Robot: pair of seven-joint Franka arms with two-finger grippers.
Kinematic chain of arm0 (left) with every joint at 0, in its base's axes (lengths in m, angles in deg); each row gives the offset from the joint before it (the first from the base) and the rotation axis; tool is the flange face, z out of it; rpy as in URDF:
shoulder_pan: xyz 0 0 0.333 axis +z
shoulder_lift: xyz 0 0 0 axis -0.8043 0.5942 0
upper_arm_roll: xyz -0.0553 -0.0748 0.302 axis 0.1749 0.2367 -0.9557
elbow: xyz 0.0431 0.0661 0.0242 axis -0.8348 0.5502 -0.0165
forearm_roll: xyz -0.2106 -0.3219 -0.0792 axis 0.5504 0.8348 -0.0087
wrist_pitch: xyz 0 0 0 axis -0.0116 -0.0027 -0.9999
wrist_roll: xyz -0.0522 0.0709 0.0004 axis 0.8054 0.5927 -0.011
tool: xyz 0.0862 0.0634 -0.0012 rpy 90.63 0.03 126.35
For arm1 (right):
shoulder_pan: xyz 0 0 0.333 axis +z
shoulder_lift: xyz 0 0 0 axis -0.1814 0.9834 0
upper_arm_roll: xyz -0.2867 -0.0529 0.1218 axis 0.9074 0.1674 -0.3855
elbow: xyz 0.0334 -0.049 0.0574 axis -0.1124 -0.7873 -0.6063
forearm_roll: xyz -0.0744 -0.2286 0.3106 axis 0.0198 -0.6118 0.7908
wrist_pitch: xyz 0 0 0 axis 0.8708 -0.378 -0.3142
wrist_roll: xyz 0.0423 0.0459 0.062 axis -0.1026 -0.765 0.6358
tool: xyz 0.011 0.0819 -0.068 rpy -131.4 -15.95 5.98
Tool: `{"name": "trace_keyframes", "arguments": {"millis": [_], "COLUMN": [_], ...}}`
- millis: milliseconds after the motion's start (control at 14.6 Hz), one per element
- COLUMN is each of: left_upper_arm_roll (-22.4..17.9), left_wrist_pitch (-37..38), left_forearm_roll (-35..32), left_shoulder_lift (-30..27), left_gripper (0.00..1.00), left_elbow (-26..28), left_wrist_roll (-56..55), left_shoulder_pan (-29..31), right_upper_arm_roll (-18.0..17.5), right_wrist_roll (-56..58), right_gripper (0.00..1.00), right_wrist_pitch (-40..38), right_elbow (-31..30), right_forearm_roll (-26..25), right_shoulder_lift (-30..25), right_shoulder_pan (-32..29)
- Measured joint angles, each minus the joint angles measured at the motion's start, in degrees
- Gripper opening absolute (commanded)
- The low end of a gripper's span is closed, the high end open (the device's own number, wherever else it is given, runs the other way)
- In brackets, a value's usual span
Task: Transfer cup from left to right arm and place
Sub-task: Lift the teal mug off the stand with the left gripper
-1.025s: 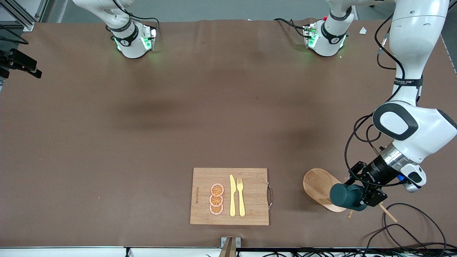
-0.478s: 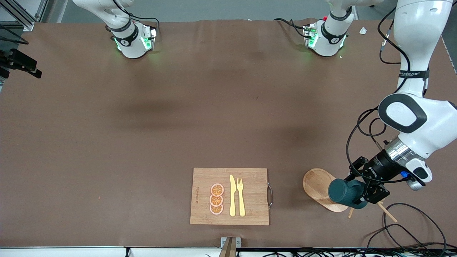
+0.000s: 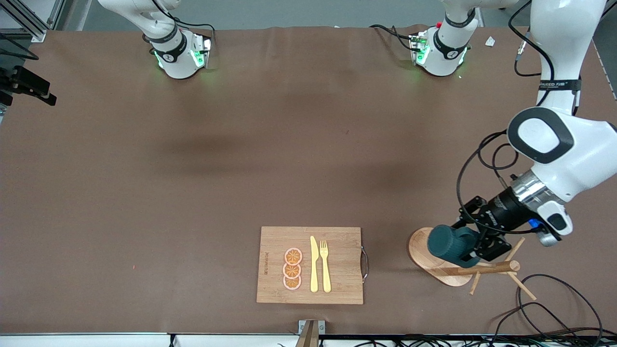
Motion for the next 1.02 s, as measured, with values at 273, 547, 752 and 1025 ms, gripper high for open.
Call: {"name": "trace_keyframes", "arguments": {"millis": [273,547,752,1025], "left_upper_arm_roll": [0.24,0.36,0.38,0.39], "left_wrist_pitch": [0.6,1.34,4.13,5.59], "left_forearm_roll": [-13.94,-24.84,-30.5,-42.06], "left_shoulder_lift": [-1.43,-2.09,-2.08,-0.44], "left_gripper": [0.65,0.65,0.65,0.65], "left_elbow": [-0.01,-0.38,-2.37,-4.52], "left_wrist_roll": [-13.62,-23.77,-28.6,-36.9], "left_shoulder_pan": [-5.08,-11.26,-15.62,-23.39], "right_upper_arm_roll": [0.01,0.01,0.01,0.02], "right_wrist_roll": [0.0,0.0,0.0,0.0], "right_gripper": [1.0,1.0,1.0,1.0], "right_wrist_pitch": [0.0,0.0,0.0,0.0], "right_elbow": [0.0,0.0,0.0,0.0], "right_forearm_roll": [0.0,0.0,0.0,0.0], "right_shoulder_lift": [0.0,0.0,0.0,0.0], "right_shoulder_pan": [0.0,0.0,0.0,0.0]}}
